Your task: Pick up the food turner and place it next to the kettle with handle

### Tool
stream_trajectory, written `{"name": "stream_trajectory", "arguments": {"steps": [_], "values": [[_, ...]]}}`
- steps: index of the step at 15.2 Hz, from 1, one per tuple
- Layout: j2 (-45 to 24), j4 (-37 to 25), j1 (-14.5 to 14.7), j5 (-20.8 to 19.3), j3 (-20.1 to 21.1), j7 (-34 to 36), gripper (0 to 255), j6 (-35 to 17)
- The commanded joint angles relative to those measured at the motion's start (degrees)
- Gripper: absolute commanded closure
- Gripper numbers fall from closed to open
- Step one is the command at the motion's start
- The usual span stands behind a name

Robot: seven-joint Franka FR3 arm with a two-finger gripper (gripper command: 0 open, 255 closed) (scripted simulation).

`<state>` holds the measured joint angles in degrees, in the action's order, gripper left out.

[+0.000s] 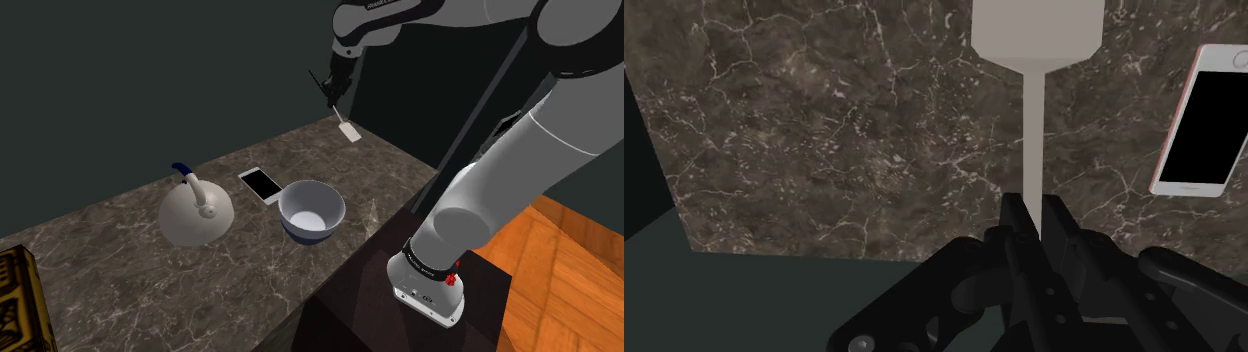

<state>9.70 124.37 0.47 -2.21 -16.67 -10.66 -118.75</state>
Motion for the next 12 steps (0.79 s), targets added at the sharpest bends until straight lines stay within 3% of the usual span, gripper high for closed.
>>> {"name": "stream_trajectory", "arguments": {"steps": [1, 12], "values": [[1.8, 1.9, 1.2, -0.4, 2.0, 3.6, 255, -0.1], [7.0, 7.5, 7.4, 0.2, 12.4, 19.8, 255, -0.2]]}}
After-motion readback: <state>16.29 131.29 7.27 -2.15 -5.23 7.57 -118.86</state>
